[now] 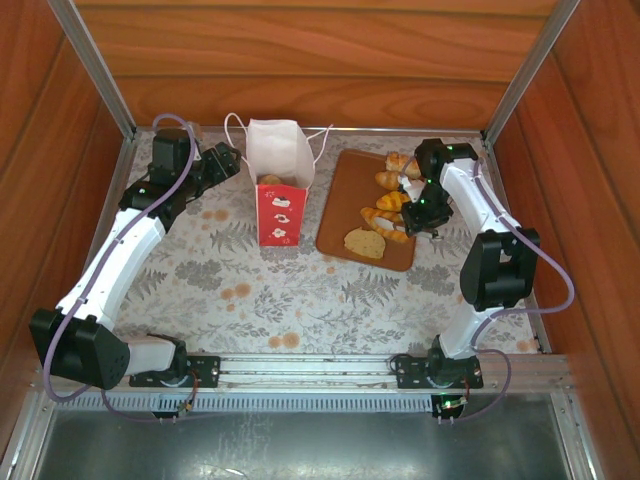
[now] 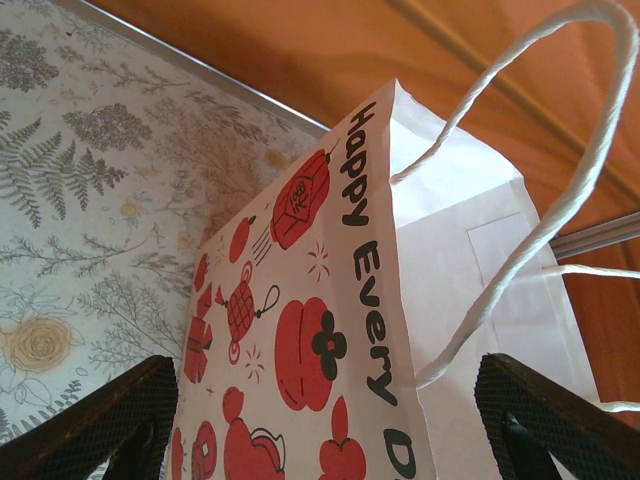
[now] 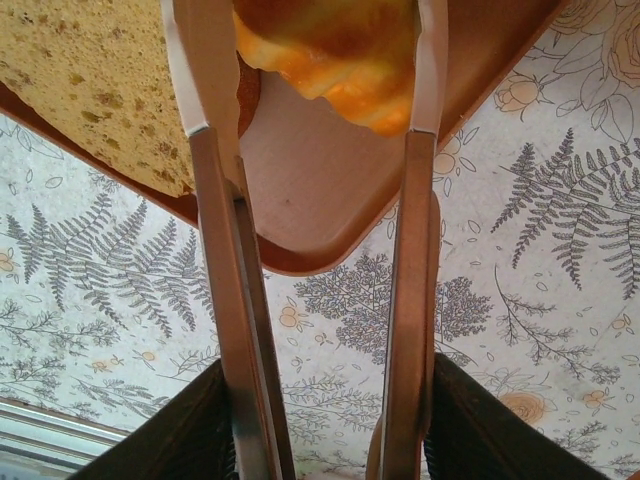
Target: Place the fake bread into the paper bag
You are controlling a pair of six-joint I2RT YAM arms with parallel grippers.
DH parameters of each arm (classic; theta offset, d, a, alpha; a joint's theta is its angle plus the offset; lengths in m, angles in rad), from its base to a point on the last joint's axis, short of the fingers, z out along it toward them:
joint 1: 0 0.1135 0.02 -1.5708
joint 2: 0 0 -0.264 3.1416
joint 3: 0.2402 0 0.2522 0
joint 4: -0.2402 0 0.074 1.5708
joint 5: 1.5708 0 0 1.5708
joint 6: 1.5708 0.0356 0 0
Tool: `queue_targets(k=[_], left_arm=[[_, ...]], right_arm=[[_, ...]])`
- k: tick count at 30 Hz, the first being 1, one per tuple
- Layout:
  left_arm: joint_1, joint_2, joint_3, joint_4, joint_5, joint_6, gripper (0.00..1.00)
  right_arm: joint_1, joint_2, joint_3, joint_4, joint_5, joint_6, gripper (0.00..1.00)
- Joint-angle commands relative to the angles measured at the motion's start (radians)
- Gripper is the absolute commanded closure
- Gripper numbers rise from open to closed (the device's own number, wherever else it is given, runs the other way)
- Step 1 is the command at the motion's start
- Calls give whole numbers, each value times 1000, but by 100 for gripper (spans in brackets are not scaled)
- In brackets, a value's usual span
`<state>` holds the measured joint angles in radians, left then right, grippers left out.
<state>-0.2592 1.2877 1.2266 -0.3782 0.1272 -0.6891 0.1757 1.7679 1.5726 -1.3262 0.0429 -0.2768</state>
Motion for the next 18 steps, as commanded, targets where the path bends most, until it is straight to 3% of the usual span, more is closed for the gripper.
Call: queue_targets(k=[1, 18], left_arm=[[9, -7, -4, 7, -9, -9, 18], [11, -25, 27, 7, 9, -3, 18]], right_arm=[[-4, -53, 12, -24, -41, 11, 54], [-5, -258, 77, -67, -42, 168, 55]])
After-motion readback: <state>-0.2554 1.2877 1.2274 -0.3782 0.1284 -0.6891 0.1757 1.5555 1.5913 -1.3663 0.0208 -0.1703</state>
